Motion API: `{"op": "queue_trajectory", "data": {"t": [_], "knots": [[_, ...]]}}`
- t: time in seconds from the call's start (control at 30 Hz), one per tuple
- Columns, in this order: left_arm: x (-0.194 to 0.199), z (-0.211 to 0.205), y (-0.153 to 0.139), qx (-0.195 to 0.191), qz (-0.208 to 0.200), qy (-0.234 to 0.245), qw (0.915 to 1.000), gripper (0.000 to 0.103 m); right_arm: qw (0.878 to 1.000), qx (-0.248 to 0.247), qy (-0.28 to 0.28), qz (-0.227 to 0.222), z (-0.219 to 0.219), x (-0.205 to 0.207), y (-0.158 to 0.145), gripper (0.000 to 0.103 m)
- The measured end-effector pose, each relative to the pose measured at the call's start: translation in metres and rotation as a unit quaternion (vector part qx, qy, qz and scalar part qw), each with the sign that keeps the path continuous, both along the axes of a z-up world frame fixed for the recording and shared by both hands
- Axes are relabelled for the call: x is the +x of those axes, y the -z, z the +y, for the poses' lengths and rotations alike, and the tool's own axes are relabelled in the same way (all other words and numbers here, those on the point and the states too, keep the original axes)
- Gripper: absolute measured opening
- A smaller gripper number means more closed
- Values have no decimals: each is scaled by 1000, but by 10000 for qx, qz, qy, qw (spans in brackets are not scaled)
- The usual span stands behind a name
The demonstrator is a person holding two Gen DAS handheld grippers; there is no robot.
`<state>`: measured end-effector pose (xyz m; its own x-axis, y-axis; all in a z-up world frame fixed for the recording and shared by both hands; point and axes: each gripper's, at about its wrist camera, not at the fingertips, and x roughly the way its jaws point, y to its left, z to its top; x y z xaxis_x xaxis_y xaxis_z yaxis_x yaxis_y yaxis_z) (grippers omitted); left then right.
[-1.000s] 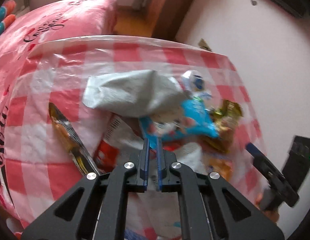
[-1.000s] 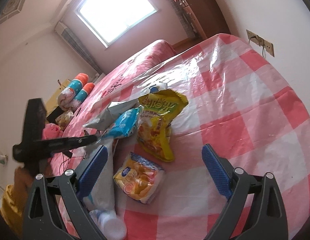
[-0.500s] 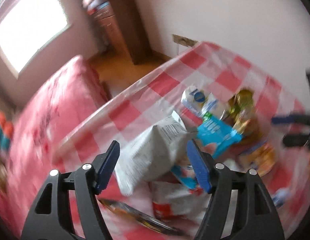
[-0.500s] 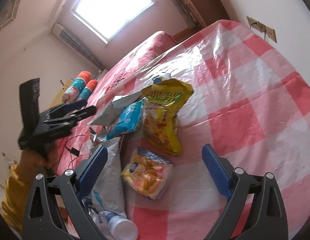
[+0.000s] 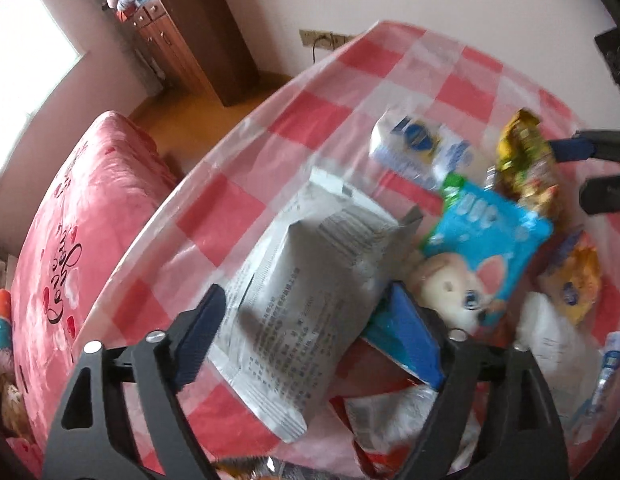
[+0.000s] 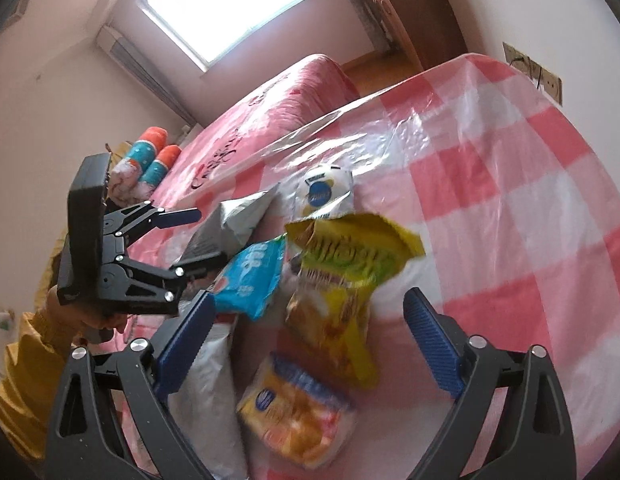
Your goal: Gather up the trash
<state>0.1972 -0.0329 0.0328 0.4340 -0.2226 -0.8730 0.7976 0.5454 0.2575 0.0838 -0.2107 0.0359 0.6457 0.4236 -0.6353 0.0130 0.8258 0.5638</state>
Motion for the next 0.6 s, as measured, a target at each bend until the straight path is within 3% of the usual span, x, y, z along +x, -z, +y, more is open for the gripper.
{"op": "queue_trajectory", "data": {"t": [0.33,0.6], "knots": [[25,-1,11,-448,180,-499,9976,90,9998,-136,-39,-105,6,17,13,80],[12,-4,7,-624,-12,-739,9953,69,9989,-436,-15,-171,9,16,19,52]]}}
